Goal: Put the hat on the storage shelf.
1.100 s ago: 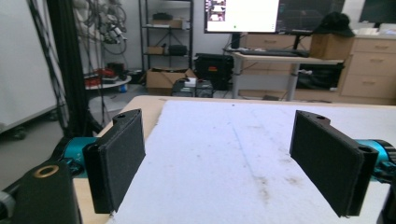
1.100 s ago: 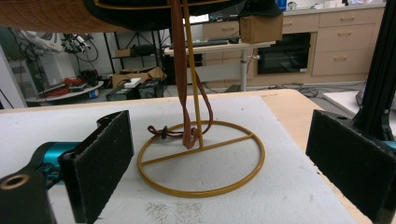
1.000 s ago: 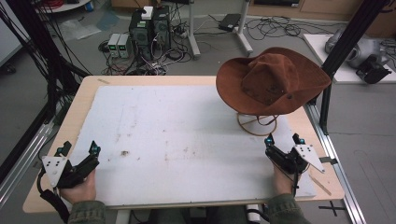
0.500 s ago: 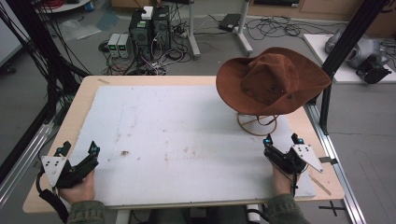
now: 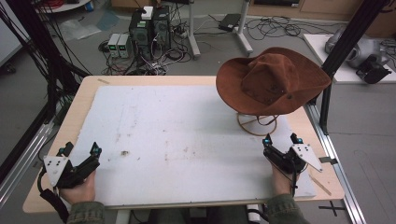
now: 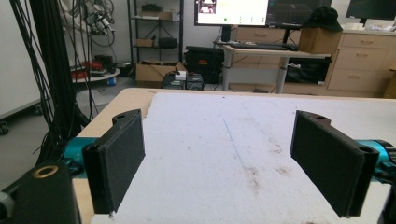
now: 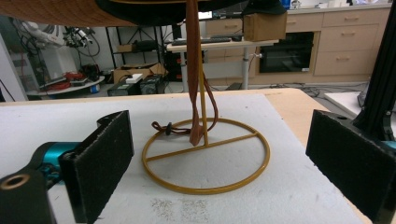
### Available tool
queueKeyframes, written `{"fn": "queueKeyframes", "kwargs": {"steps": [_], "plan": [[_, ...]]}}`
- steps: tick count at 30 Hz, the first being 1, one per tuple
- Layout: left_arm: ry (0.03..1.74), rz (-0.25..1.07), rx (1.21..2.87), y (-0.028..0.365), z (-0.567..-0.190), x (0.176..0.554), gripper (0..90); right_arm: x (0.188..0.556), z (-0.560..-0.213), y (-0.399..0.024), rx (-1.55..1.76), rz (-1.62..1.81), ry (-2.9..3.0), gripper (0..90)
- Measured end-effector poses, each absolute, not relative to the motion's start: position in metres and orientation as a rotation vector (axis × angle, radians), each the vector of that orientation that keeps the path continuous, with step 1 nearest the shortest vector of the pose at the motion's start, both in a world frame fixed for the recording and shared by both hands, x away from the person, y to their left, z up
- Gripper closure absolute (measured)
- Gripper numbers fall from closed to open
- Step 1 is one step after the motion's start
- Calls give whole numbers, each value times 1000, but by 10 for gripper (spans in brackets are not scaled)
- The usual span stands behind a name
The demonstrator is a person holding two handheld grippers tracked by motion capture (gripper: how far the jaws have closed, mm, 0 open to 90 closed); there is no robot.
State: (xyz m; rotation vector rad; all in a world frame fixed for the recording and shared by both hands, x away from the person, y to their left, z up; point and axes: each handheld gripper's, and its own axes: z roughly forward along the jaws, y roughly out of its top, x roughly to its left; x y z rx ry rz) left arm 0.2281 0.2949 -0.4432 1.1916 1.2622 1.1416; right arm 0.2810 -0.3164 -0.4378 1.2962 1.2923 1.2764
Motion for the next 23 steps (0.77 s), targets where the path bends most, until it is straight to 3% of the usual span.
{"fn": "queueKeyframes", "kwargs": {"steps": [16,23], "plan": [[1277,1105,1184,298,-444,230,181,283,-439,-317,1314,1281,1307,67],[1222,1072,1306,296,-440,234,178,282,-437,-317,1280,1282,1339,67]]}}
